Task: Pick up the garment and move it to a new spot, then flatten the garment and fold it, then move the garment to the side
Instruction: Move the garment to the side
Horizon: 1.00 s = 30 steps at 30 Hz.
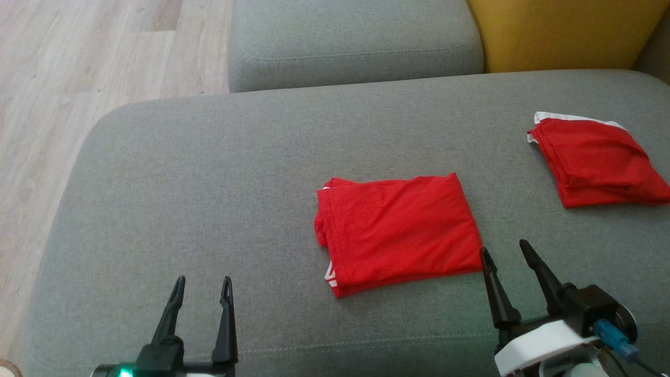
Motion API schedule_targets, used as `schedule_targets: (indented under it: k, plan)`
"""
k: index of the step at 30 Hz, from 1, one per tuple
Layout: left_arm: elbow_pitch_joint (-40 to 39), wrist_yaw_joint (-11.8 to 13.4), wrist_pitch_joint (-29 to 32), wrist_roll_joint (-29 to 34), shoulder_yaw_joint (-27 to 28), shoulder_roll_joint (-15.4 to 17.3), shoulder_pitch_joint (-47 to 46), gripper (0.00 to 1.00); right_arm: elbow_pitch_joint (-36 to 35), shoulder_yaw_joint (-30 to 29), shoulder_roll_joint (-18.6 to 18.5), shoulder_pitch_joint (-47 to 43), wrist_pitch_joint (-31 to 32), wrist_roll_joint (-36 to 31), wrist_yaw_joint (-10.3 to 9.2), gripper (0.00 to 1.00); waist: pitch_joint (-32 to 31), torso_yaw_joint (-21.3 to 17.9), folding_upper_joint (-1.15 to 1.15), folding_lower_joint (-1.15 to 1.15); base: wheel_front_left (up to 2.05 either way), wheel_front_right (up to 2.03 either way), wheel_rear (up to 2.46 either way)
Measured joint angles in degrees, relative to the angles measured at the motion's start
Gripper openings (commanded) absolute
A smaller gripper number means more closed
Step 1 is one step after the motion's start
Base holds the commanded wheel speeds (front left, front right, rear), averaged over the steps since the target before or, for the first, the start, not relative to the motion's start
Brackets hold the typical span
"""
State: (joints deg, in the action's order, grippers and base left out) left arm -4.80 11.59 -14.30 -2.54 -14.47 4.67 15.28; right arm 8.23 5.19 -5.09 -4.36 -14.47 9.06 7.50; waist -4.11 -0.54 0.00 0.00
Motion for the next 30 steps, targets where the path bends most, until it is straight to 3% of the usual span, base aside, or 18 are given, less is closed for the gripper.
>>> schedule_targets:
  k: [24,30]
  plan:
    - [1.2,-0.6,0.0,0.0,0.3,-0.9,0.0,1.00,0.0,-1.3,0.0,-1.0,0.0,-0.4,0.01,1.00,1.0,1.5,0.00,0.00,0.00,0.00,0.00]
    - [1.4,-1.0,0.0,0.5,0.1,-1.0,-0.1,1.00,8.6,0.0,-1.1,2.4,0.0,0.9,0.00,1.00,2.5,1.8,0.00,0.00,0.00,0.00,0.00]
